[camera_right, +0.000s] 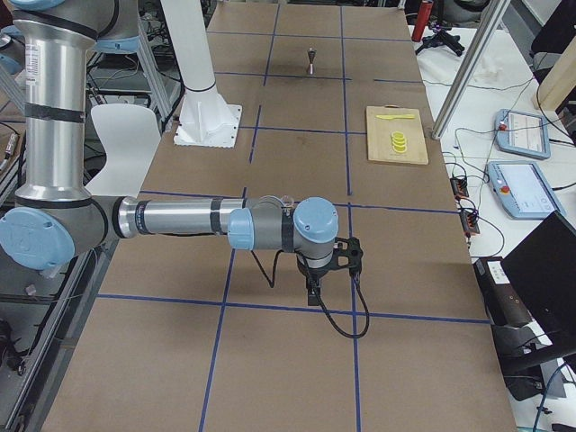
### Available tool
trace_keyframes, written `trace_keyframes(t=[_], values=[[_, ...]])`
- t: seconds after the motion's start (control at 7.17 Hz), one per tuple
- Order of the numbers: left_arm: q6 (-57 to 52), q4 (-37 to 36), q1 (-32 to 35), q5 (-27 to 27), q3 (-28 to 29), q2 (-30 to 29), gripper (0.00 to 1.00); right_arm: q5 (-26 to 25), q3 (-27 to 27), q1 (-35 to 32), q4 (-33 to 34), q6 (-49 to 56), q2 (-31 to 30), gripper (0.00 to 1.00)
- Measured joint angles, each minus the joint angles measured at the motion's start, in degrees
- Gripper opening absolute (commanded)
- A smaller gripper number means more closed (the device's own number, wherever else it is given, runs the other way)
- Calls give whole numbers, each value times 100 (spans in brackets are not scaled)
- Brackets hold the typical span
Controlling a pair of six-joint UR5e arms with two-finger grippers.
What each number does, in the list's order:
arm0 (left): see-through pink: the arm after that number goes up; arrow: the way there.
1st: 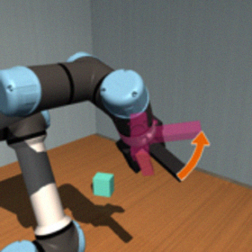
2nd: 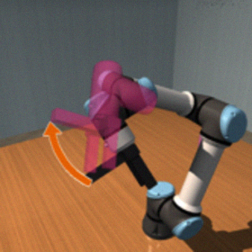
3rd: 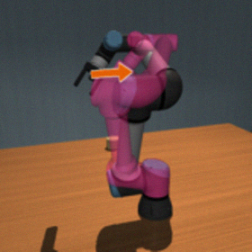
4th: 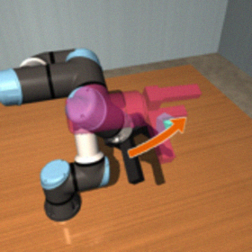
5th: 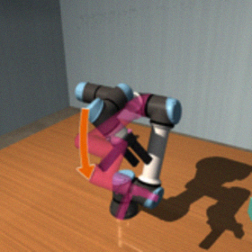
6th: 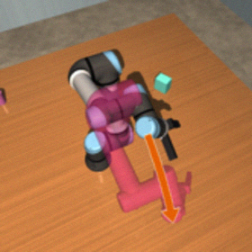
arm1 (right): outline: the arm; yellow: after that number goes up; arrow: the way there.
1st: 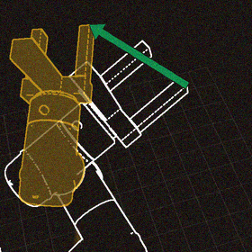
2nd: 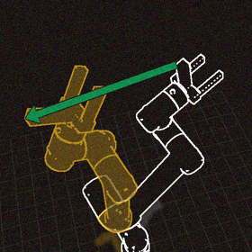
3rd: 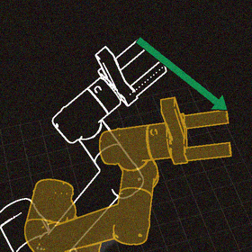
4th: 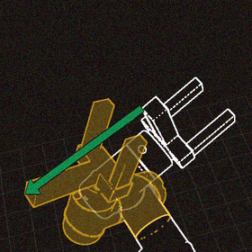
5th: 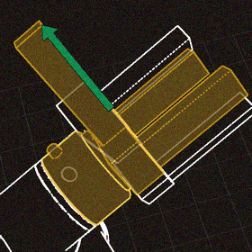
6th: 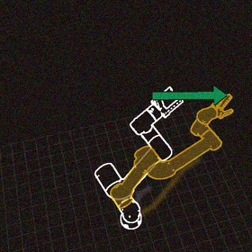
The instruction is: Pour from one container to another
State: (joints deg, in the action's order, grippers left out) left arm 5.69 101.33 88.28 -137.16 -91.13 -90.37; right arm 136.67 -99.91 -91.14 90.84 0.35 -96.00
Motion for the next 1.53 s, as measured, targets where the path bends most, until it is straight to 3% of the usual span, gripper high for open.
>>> trace_keyframes(t=[1.26, 1.53], values=[[-33, 10, -101, 59, 3, 28, 100, 0, -3, 0, -5, 19, 5, 100], [-33, 10, -101, 286, -5, 31, 100, 0, -12, 20, -5, 8, 10, 100]])
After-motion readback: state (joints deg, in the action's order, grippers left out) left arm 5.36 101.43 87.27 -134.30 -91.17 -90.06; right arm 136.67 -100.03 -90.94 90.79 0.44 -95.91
